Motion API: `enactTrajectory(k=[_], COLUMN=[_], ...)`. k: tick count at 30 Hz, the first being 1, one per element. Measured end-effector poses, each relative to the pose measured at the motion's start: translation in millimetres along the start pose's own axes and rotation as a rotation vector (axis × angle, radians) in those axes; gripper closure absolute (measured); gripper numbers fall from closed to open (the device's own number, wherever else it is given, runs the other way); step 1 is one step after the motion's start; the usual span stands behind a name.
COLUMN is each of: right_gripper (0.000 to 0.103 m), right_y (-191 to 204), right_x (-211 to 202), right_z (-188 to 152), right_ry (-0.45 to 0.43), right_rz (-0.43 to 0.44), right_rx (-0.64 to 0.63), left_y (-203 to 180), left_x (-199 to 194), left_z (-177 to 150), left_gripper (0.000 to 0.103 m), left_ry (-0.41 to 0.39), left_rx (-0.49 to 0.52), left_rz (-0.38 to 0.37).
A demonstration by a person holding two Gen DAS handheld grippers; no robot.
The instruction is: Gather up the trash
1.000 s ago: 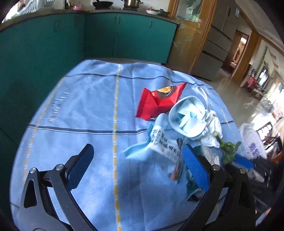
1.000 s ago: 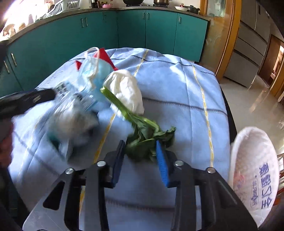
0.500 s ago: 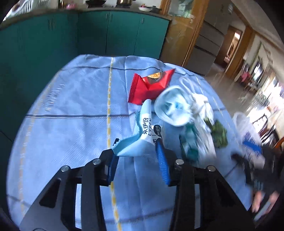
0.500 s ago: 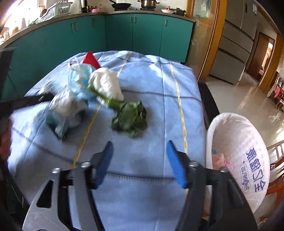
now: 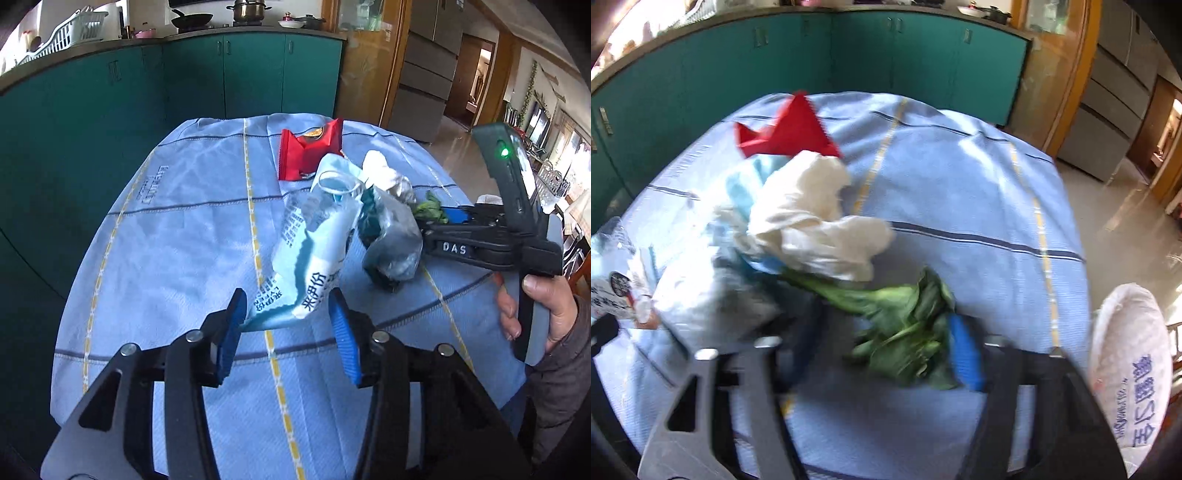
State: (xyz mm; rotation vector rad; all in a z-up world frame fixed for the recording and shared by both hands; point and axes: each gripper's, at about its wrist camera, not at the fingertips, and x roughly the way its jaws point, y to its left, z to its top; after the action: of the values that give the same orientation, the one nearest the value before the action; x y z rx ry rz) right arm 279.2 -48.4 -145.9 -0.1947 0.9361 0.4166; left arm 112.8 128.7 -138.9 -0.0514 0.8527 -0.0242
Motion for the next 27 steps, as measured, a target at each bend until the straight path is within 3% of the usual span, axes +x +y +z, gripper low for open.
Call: enactTrajectory(k=[2,8,13,17,19,21,27], right_gripper=[0.080,0.082,0.082,0.081,0.078,0.061,0.051], right_y=[5.9,18.0,5.0,-4.6,-5.1,-2.7,3.9], right_x=[-5.5,-45.8,-80.7,-87.4,-87.6,-86.7,-82.5], right_z=[-3.6,-31.0,-63.4,-80.6,-87.6,-91.2,-96.3], right_ry=[0.003,-0.042,-0.063,-0.045,-0.035,-0.031,-0.028], right_rz=[0.010,-0.012,-0.020,-0.012,-0.004,-0.014,-0.011], right_rx=[-0.007,-0.013,0.086,0.139,0.149,0.144,0.136], left_y=[1.9,5.1,2.0,-2.6,-4.2,-4.1,0.7], left_x=[-2.0,-9.8,-14.4,-14.4,-13.3,-12.9,-13.0], left_z=[-3.2,-11.9,-13.9,-17.3,-20.2,-21.5,-21.6], left_gripper=[0.056,0.055,0.054,0.041,0.033,0.030,0.029], left_ry=[0.001,-0.006,-0.026,-0.028,-0.025,-0.028,-0.026], left_rx=[-0.001,-0.004,0.014,0.022,0.025,0.023,0.013], left_rz=[-0.001,-0.015,-0.027,-0.037,-0.038,-0.028,-0.025])
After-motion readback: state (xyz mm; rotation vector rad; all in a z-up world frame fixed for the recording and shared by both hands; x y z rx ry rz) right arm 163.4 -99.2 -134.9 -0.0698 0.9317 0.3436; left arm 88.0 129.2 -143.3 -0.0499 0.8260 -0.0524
